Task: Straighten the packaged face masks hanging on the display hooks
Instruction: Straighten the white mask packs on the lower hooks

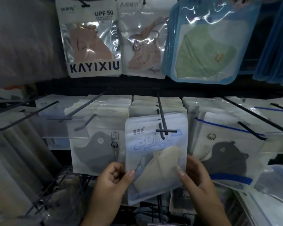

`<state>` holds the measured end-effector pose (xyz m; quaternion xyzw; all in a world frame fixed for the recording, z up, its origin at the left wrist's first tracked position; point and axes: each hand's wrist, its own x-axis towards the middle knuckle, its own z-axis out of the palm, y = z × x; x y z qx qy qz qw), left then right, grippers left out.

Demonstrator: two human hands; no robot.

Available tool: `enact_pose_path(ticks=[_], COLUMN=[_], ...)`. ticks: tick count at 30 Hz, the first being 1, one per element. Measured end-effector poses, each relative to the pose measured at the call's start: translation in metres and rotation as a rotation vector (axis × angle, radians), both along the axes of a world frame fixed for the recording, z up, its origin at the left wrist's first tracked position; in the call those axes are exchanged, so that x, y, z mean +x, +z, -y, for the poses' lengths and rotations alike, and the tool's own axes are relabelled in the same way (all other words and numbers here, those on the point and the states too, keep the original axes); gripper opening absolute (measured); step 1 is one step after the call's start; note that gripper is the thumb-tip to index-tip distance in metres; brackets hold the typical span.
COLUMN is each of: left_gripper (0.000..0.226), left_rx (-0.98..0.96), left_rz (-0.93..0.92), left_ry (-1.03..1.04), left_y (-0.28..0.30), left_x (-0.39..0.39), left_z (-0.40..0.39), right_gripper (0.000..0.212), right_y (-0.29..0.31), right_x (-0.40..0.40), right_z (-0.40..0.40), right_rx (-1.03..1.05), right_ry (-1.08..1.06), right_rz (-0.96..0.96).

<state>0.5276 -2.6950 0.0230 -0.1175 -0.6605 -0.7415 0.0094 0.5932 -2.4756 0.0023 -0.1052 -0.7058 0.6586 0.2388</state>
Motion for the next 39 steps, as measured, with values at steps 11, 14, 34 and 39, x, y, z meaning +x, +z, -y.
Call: enact_pose_path(ticks=[11,14,34,39], left_gripper=[0.019,0.026,0.018,0.014], left_rx=[-0.137,-0.17,-0.577,-0.554], left_rz=[-0.037,-0.021,-0.225,-0.154], left_ry=[-0.151,-0.176,-0.189,-0.191], left_y=[0.016,0.018,0.067,0.056], left_x=[0.014,0.022,0.039,0.035], left_z=[0.022,0.032,0.083,0.102], right_gripper=[0.035,0.032,0.045,0.039], right_y=[0.049,0.079,0.088,0.084], right_x=[0.022,0.03,0.048,0.043], right_z=[0.011,0.009,0.051,0.078], right_rx=[-0.268,-0.251,0.424,1.037], right_ry=[0.063,0.09,0.178,0.21], right_rz=[-0.136,-0.133,-0.091,-0.121])
